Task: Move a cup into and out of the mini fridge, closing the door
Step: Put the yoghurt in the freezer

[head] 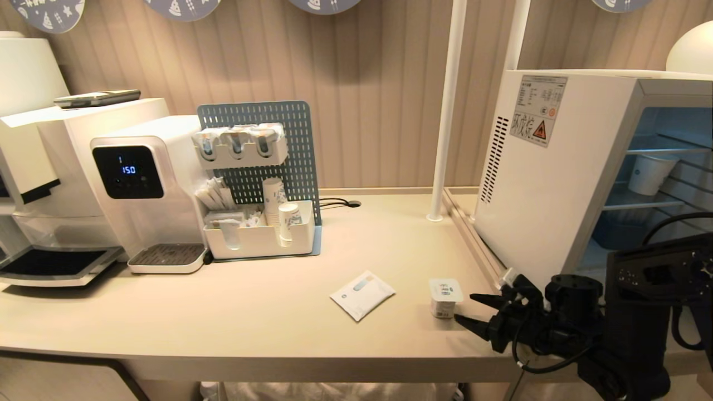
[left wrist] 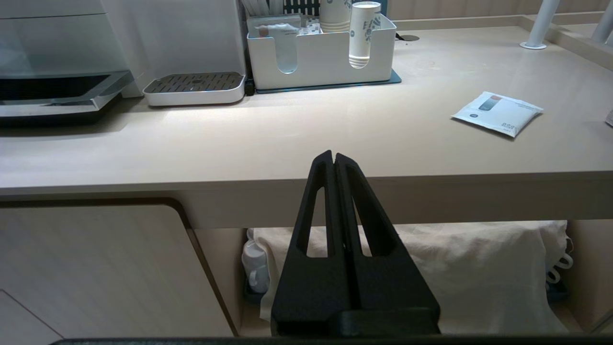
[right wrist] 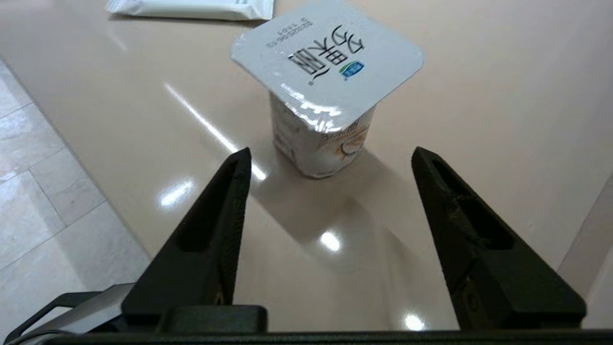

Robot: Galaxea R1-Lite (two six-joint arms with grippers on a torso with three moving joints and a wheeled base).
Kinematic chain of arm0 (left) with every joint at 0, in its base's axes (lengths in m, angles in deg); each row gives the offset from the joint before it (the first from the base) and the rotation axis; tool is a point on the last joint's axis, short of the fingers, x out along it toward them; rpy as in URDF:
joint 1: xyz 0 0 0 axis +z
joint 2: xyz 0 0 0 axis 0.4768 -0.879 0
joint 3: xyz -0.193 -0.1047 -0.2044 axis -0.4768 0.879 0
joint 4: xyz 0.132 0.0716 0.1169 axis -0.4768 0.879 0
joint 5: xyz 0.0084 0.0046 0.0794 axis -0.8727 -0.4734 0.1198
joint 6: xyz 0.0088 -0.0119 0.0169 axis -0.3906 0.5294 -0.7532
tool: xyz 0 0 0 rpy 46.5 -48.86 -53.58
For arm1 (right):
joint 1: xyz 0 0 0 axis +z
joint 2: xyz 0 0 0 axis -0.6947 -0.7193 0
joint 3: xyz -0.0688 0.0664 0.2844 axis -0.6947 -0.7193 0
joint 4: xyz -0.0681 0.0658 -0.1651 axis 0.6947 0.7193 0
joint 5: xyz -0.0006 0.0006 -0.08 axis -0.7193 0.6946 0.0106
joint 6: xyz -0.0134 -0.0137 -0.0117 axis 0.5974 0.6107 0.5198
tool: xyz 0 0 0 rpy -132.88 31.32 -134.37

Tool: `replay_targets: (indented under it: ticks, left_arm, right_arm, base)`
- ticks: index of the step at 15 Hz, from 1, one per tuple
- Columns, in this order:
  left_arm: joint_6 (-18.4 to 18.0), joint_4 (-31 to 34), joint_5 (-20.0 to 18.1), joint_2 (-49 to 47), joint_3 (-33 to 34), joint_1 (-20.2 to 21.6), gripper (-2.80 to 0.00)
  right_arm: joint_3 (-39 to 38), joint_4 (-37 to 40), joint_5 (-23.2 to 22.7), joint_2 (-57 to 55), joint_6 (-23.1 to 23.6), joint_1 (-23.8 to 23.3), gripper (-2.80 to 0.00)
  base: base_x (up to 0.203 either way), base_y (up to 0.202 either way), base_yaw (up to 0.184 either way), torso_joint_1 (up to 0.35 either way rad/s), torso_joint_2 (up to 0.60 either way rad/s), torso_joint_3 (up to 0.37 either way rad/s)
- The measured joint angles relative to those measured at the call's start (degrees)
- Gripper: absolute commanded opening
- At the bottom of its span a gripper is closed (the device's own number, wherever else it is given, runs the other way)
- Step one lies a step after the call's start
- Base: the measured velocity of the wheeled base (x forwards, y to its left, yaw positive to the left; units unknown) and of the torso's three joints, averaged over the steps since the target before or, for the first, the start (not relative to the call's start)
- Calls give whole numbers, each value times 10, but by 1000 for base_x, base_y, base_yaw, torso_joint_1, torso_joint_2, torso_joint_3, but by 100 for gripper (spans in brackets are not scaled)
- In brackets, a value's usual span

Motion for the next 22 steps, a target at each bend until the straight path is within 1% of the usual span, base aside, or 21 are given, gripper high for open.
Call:
replay_targets:
  ticks: [4,12,21,22]
  left_arm:
    - [0,0,-1,0,0,0,-280]
    - [0,0,-1,0,0,0,-280]
    - [4,0,0,0,0,0,-280]
    - [4,0,0,0,0,0,-280]
  right_arm:
    - [35,44,3,-3,-4,16,0]
    - [88,85,4,-28,-4,30,0]
    - [190,178,5,-41,-8,34,0]
    - [194,178,7,-43,-8,34,-280]
  base:
    - [0,0,0,0,0,0]
    - [0,0,0,0,0,0]
    - [0,0,0,0,0,0]
    - [0,0,0,0,0,0]
